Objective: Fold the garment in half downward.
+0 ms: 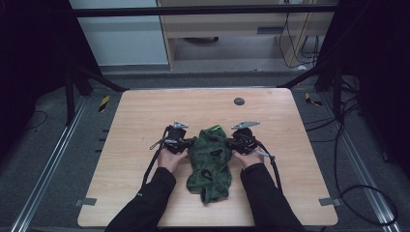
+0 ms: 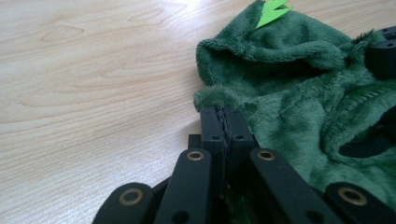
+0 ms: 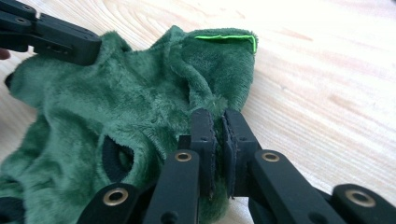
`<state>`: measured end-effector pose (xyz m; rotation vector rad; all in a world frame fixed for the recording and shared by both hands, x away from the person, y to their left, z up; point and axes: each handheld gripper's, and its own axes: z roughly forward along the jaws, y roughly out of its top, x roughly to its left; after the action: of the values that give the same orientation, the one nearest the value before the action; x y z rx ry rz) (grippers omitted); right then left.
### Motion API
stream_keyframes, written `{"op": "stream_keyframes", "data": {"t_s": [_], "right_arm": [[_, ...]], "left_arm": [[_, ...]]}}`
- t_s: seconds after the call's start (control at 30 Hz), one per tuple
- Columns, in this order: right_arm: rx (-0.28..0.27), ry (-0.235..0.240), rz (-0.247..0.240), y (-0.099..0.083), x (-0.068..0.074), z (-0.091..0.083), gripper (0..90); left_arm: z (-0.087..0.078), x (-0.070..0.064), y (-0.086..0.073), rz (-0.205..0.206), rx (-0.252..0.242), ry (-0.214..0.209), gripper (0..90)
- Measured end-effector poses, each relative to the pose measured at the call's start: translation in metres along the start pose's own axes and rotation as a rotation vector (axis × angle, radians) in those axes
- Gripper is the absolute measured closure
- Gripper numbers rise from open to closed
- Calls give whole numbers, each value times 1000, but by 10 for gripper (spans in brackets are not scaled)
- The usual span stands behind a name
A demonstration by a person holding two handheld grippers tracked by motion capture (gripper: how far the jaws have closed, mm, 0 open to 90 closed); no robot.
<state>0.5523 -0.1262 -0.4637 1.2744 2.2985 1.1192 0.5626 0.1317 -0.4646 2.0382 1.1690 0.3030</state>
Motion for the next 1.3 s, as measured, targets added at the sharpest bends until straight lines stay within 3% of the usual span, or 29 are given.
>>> {"op": "stream_keyframes", "data": {"t_s": [0.33, 0.57, 0.83, 1.3], "right_arm": [[-63, 27, -43, 4, 9, -24, 842], [-90, 47, -82, 2, 18, -36, 842], [-112, 69, -104, 2, 23, -52, 843], [-108, 77, -180, -8, 37, -61, 841]], "left_arm": [[-31, -9, -1, 32, -52, -30, 890], [-48, -15, -3, 59, -59, -37, 890], [-59, -24, -5, 89, -71, -45, 891], [-72, -32, -24, 140, -58, -55, 892]]}}
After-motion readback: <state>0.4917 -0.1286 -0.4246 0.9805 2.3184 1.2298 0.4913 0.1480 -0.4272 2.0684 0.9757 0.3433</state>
